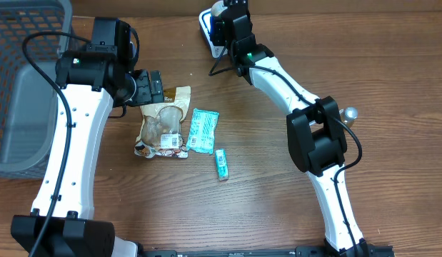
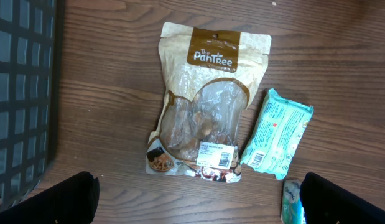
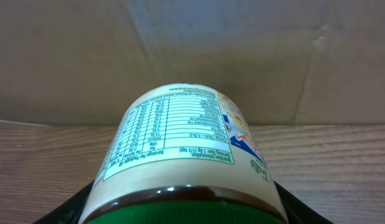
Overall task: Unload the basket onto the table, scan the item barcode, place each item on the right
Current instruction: 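Hold the jar at the scanner, then move it right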
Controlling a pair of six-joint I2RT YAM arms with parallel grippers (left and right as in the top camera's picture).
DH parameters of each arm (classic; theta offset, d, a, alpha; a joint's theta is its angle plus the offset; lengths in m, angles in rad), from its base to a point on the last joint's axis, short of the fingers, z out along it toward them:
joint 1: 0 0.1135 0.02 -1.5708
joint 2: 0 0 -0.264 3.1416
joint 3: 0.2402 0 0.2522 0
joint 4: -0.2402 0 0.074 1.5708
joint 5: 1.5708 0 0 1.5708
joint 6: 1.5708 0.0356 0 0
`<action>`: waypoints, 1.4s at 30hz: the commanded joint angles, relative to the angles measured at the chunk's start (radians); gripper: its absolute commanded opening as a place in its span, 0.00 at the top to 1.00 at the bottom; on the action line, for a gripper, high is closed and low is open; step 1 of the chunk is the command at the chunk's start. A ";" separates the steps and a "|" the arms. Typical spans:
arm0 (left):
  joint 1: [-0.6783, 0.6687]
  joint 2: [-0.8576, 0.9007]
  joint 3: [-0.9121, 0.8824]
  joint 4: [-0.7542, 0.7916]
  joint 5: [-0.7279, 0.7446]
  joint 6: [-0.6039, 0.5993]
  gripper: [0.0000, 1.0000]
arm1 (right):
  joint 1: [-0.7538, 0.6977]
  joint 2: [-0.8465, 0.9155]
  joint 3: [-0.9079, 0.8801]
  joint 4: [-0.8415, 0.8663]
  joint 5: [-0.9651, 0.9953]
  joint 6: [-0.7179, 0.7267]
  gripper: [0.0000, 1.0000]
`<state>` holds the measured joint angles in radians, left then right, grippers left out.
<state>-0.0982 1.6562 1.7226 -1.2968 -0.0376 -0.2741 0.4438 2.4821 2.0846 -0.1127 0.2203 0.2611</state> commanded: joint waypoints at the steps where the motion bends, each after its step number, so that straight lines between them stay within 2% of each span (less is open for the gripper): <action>1: -0.001 0.008 -0.002 0.000 0.005 0.008 0.00 | -0.001 0.029 0.010 0.045 -0.016 -0.004 0.96; 17: -0.001 0.008 -0.002 0.000 0.005 0.008 0.01 | -0.001 0.029 0.011 0.056 -0.016 -0.005 0.95; 26: -0.001 0.008 -0.002 0.000 0.005 0.008 0.00 | -0.001 -0.121 0.011 -0.031 -0.016 -0.008 0.95; 31: -0.001 0.008 -0.002 0.000 0.005 0.008 0.00 | -0.001 -0.234 0.011 -0.275 -0.016 -0.007 0.95; 40: -0.001 0.008 -0.002 0.000 0.005 0.008 0.00 | -0.003 -0.324 0.011 -0.931 -0.015 0.005 0.95; 42: -0.001 0.008 -0.002 0.000 0.005 0.008 0.00 | -0.011 -0.319 0.009 -1.080 -0.015 0.051 0.93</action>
<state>-0.0982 1.6562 1.7226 -1.2964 -0.0376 -0.2741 0.4442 2.1715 2.0907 -1.1042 0.1982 0.2680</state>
